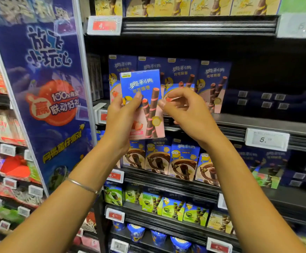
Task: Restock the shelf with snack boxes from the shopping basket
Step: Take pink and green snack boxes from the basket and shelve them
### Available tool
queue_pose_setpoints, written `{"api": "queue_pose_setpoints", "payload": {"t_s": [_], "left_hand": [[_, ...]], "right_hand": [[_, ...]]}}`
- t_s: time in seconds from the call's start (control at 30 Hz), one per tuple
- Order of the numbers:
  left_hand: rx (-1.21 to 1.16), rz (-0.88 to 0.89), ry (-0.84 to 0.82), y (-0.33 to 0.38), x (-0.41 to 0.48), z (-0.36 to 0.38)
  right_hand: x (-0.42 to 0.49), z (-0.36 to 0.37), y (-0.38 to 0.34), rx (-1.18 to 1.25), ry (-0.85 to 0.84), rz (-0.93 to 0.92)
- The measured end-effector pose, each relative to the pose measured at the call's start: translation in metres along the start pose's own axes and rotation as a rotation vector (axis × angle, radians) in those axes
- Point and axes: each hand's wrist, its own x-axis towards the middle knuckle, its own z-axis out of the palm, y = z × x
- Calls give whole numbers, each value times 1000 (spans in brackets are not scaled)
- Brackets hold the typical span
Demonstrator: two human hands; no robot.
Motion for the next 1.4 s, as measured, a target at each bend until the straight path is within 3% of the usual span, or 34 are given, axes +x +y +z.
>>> {"api": "queue_pose_setpoints", "payload": {"t_s": [0.1,0.27,0.4,0.5,0.8,1.03,1.4], "left_hand": [[-1,72,-57,7,5,24],[72,72,-133,10,18,55],[368,248,17,7,38,46],[535,280,88,2,58,31],[818,177,258,-11,96,20],[781,116,284,-13,110,8],[785,161,303,-17,119,-4]], "right_hand": [[-4,-7,-6,18,-4,19],[-2,-45,-1,28,149,19],[1,-88,24,39,364,59],[8,-102,45,-27,426,129],[29,-99,67,-261,442,137],[38,-98,67,-374,420,170],[46,-89,68,-383,403,216]]}}
